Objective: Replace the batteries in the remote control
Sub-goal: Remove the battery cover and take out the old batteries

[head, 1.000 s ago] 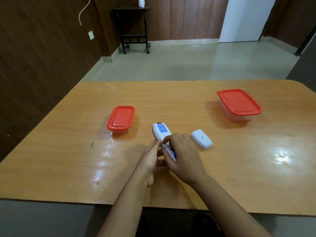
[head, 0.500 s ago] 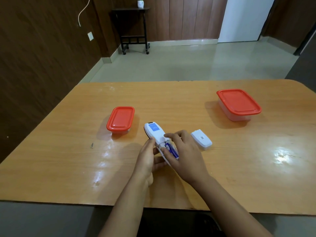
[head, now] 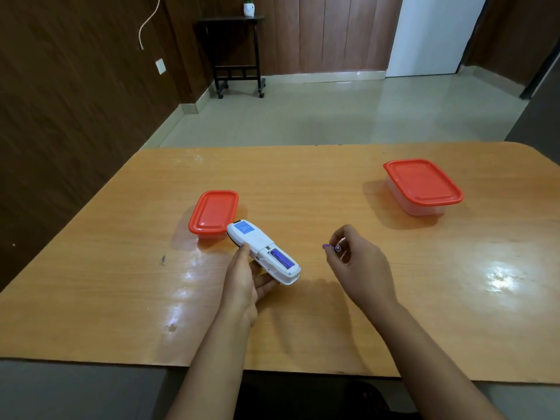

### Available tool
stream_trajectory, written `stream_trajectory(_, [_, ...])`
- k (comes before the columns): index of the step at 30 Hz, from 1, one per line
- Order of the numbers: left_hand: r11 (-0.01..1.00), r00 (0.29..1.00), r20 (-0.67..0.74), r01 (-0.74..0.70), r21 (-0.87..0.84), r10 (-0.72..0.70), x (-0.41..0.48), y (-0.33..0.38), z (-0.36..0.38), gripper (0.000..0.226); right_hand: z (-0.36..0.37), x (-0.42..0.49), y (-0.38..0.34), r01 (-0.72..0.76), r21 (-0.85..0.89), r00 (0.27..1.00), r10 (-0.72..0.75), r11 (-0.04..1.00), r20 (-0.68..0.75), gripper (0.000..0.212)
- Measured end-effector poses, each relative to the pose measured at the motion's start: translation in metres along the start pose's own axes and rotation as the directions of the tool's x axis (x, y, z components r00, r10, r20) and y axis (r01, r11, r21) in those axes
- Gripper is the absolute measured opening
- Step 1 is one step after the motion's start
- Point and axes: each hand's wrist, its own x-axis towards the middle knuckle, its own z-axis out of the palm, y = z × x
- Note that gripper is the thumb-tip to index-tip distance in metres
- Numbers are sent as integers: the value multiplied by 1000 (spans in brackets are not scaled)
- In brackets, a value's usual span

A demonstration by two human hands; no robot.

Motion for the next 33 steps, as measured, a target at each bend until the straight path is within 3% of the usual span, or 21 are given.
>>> stream_trajectory(3, [1000, 1000, 11, -6, 31, 6, -1, 0, 0, 27, 2, 1, 12, 23, -313, 1000, -19, 949, 16, 14])
stream_trajectory(9, [996, 999, 23, -42, 74, 40, -1, 0, -2, 29, 9, -1, 19, 3, -517, 991, 67, 856, 116, 31])
stream_trajectory(11, [998, 999, 34, -25, 51, 23, -1, 1, 0, 36, 9, -1, 15, 29, -438, 992, 28, 899, 125, 32])
stream_trajectory(13, [998, 995, 85, 53, -38, -50, -2, 3, 2, 46, 9, -5, 2, 140, -205, 985, -116, 969, 125, 38])
stream_trajectory(16, [985, 982, 152, 129, -112, -111, -5, 3, 3, 49, 12, -16, -20, 376, -16, 903, -363, 926, 229, 51])
stream_trajectory(19, [993, 979, 167, 119, -24, -114, -5, 1, 3, 50, 17, -24, -27, 488, -77, 847, -451, 869, 281, 50])
stream_trajectory(33, [963, 975, 196, 48, 266, -103, -17, 2, 7, 30, 9, -25, -25, 534, -155, 826, -475, 831, 303, 42])
